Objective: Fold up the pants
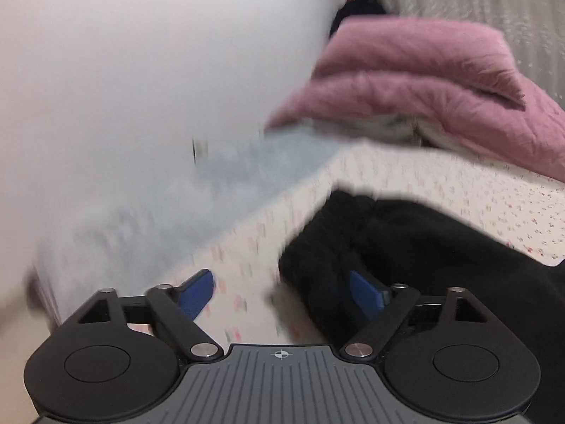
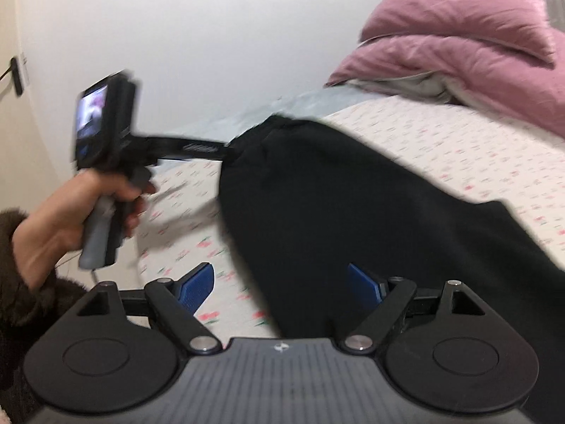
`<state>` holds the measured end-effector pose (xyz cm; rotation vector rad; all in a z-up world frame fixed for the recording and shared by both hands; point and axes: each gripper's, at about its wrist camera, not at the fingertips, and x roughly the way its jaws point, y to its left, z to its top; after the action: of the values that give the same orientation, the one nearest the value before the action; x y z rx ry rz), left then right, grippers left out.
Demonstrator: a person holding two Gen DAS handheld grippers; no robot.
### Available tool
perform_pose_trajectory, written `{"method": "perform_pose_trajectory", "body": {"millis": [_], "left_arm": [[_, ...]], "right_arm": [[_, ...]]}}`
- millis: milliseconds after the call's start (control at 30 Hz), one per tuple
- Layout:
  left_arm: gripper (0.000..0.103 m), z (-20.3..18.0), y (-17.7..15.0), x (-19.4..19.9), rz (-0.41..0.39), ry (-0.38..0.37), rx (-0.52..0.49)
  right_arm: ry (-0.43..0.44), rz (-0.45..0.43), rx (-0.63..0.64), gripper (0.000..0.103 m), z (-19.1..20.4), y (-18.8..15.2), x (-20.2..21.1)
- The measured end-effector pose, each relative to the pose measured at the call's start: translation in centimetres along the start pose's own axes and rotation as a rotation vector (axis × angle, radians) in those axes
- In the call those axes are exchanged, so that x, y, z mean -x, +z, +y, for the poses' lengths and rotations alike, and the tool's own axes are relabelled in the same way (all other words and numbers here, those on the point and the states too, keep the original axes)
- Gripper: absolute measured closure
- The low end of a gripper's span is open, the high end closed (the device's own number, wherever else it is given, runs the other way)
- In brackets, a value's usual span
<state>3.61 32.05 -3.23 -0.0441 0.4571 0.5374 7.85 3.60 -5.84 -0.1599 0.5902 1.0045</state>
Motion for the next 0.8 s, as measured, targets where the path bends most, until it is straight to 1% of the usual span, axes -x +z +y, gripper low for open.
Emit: {"method": "perform_pose_trajectory", "body": {"millis": [67,133,167,200,233,267,333,367,400,433,467,533,600,633,667,700,733,800], "left_arm": [[0.016,-1.2,0.6,0.8,-0.05,-0.004,-0.057],[0.015,-2.5,1.2,1.3,-0.079,-0.046,-0.081],[0.015,-3.3,1.4,1.5,-0.09,-0.081,-0.091],[0.015,-4.1,1.7,1.5,-0.095,-0.121,-0.104],[0.015,-5.0,1.8,1.3,-0.097,-0.164,-0.119],[0.015,-6.0,1.9,1.3,-0.099,-0.202,-0.134],[0.014,-7.9,1.9,1.0,-0.103,-0.284,-0.157],[0.014,-8.9,1.8,0.4,-0.093,-0.323,-0.159],[0.014,-9.9,1.7,-0.4,-0.065,-0.36,-0.16],[0.014,-10.7,1.6,-0.9,-0.039,-0.386,-0.159],[0.014,-11.3,1.3,-1.5,-0.017,-0.4,-0.16],[0.014,-12.4,0.6,-2.5,0.024,-0.38,-0.19],[0.014,-13.1,0.0,-3.7,0.077,-0.322,-0.24],[0.014,-13.4,-0.3,-4.3,0.109,-0.298,-0.256],[0.014,-13.5,-0.7,-4.7,0.133,-0.295,-0.26],[0.014,-13.4,-0.9,-5.1,0.15,-0.301,-0.255],[0.014,-13.2,-0.9,-5.1,0.158,-0.307,-0.245],[0.014,-12.5,-0.8,-5.4,0.173,-0.316,-0.226]], "right_arm": [[-0.05,-0.018,-0.018,0.022,-1.9,0.7,0.7],[-0.102,-0.02,-0.04,0.023,-4.3,1.4,1.1],[-0.131,-0.021,-0.05,0.024,-5.4,1.7,1.1],[-0.162,-0.019,-0.058,0.027,-6.6,2.1,1.0],[-0.196,-0.016,-0.068,0.032,-7.9,2.4,0.9],[-0.226,-0.013,-0.079,0.036,-9.3,2.8,0.7],[-0.268,-0.007,-0.117,0.045,-11.9,3.4,0.4],[-0.279,-0.006,-0.147,0.047,-13.3,3.7,0.0],[-0.28,-0.002,-0.179,0.051,-14.5,4.0,-0.4],[-0.276,0.003,-0.218,0.056,-15.8,4.3,-1.0],[-0.268,0.007,-0.249,0.057,-16.7,4.5,-1.5],[-0.236,0.033,-0.295,0.059,-18.5,4.7,-3.1],[-0.227,0.078,-0.301,0.06,-19.3,4.9,-4.8],[-0.237,0.102,-0.293,0.069,-19.4,4.9,-5.6],[-0.247,0.132,-0.277,0.08,-19.4,4.9,-6.5],[-0.238,0.156,-0.257,0.1,-19.4,5.0,-7.2],[-0.228,0.157,-0.238,0.099,-19.2,5.1,-7.5],[-0.217,0.126,-0.19,0.1,-18.7,5.6,-7.6]]}}
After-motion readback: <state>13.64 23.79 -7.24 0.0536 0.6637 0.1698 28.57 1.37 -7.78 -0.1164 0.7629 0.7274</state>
